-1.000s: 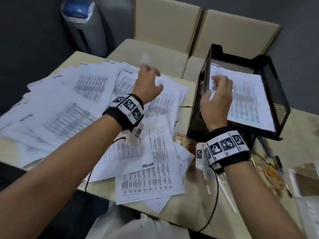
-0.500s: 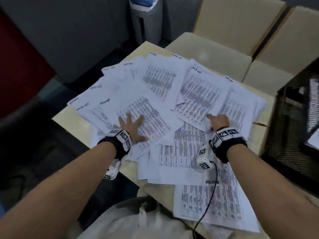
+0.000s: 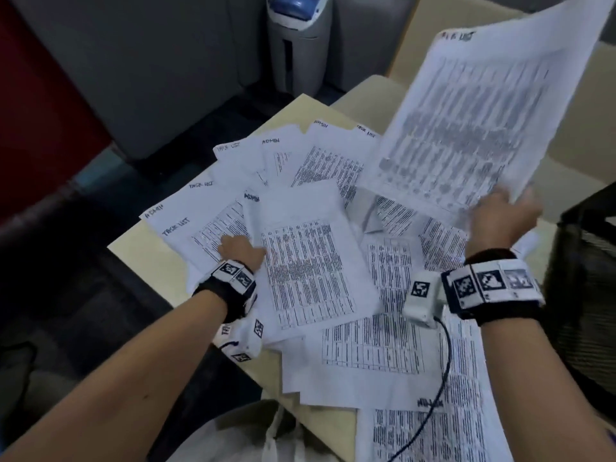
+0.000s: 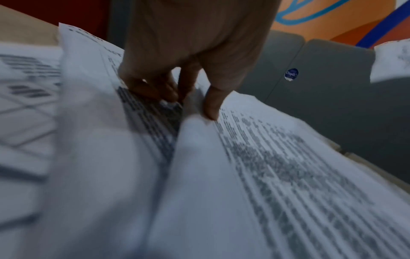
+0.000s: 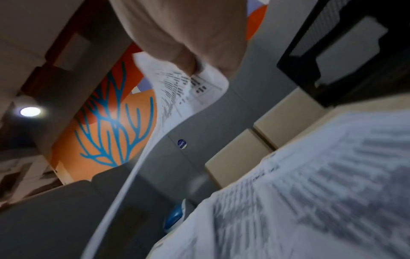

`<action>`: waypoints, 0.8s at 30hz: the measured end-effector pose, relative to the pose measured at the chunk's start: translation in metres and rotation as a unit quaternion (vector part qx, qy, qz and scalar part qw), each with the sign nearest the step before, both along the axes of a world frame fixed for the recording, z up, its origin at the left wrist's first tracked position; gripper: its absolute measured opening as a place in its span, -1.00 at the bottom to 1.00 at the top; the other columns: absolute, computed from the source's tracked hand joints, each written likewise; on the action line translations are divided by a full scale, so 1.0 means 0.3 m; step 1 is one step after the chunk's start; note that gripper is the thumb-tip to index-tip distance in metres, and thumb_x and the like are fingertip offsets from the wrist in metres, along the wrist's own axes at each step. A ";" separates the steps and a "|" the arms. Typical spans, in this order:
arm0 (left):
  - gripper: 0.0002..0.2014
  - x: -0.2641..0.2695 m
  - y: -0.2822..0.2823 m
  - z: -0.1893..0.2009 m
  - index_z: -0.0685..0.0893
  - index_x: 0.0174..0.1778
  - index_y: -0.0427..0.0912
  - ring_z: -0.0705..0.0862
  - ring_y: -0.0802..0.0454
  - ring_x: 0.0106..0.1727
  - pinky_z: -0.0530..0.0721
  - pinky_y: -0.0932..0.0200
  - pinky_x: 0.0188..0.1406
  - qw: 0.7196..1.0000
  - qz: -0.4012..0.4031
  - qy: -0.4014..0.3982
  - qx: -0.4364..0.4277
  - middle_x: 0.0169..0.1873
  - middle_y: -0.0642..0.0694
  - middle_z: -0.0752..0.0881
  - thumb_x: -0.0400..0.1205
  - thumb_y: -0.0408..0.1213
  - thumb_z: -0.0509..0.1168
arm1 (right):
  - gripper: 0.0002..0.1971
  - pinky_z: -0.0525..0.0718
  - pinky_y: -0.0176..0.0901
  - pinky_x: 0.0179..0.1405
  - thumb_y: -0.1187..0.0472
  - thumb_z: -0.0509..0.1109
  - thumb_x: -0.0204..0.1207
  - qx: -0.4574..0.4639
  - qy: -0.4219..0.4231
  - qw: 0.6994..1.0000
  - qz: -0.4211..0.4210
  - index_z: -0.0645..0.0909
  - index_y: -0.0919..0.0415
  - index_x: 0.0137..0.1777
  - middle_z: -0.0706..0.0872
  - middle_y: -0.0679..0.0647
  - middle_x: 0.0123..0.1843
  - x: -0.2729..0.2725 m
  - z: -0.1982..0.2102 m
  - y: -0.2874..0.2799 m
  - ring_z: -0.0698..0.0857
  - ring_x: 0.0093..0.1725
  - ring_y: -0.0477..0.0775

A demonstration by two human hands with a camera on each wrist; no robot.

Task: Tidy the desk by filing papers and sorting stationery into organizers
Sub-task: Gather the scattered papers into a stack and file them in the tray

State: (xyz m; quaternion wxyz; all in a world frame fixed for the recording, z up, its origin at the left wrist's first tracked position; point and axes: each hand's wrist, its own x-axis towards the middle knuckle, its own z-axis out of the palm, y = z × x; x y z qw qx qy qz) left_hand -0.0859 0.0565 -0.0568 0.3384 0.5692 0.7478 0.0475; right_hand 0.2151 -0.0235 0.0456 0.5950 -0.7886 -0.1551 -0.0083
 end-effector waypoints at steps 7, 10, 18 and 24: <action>-0.56 0.003 0.113 0.086 0.35 0.50 -0.41 0.45 -0.22 0.46 0.39 0.11 0.29 0.965 0.178 -0.170 0.091 0.46 -0.34 0.46 0.71 -0.32 0.13 | -0.72 0.40 -0.27 -0.45 0.37 0.18 0.54 -0.235 0.147 0.935 0.220 0.55 0.43 0.19 0.57 0.17 -0.15 -0.129 -0.170 0.179 0.55 -0.20 0.11; -0.52 -0.009 0.166 0.054 0.31 0.51 -0.33 0.30 -0.34 0.49 0.34 -0.04 0.43 0.985 0.147 -0.085 0.023 0.48 -0.38 0.32 0.69 -0.21 0.11 | -0.68 0.49 -0.13 -0.22 0.28 0.26 0.54 -0.361 0.104 0.884 0.279 0.56 0.51 0.19 0.55 0.25 -0.10 -0.143 -0.235 0.237 0.63 -0.04 0.24; -0.43 0.044 0.064 0.019 0.13 0.58 -0.28 0.07 -0.28 0.56 0.15 -0.20 0.53 0.999 -0.013 -0.020 -0.025 0.54 -0.26 0.10 0.73 -0.02 -0.02 | -0.41 0.66 0.30 0.18 0.45 0.34 0.48 -0.298 0.074 0.872 0.381 0.17 0.25 0.44 0.56 0.36 0.25 -0.314 -0.283 0.289 0.64 0.14 0.41; 0.03 -0.040 -0.002 0.003 -0.16 0.68 -0.14 -0.23 -0.26 0.67 -0.13 -0.42 0.55 0.994 0.088 -0.022 -0.060 0.66 -0.23 -0.21 0.49 0.28 0.26 | -0.64 0.56 -0.25 -0.18 0.44 0.21 0.57 -0.233 -0.053 0.915 0.324 0.46 0.34 0.36 0.60 0.16 0.00 -0.268 -0.174 0.242 0.64 -0.02 0.14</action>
